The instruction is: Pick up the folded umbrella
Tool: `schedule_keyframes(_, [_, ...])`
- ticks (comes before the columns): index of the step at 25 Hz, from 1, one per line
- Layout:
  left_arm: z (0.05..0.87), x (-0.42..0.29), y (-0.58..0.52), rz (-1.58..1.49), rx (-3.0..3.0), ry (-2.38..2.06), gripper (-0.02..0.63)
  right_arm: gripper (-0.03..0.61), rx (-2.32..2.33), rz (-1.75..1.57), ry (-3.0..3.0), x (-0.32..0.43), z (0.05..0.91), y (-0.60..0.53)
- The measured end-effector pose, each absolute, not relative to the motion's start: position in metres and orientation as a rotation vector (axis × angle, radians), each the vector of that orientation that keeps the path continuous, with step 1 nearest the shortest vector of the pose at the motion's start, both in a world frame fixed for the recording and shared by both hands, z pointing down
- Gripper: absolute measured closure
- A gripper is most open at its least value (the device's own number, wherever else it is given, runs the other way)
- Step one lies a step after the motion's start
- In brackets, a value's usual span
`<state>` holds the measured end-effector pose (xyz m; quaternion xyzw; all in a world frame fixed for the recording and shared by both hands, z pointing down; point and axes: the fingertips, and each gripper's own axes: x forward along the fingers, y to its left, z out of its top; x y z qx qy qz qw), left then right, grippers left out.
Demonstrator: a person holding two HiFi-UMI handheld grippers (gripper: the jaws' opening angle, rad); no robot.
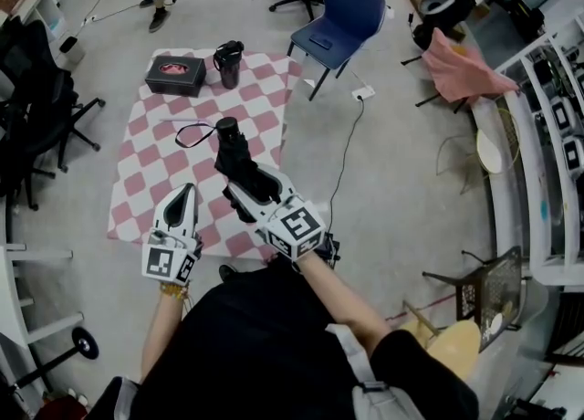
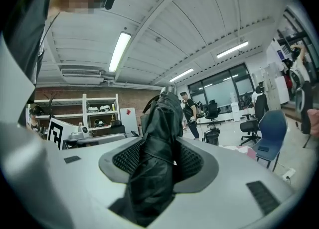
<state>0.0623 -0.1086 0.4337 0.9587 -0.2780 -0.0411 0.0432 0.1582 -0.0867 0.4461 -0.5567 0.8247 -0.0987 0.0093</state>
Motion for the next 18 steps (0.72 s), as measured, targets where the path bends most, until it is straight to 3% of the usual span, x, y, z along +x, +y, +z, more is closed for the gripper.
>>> schedule_keyframes(18, [0.453,0.043,-0.102,-0.110,2.878,-0.876,0.604,0.380,-1.727,-0.361,2.626,0.137,0.464,-0.081])
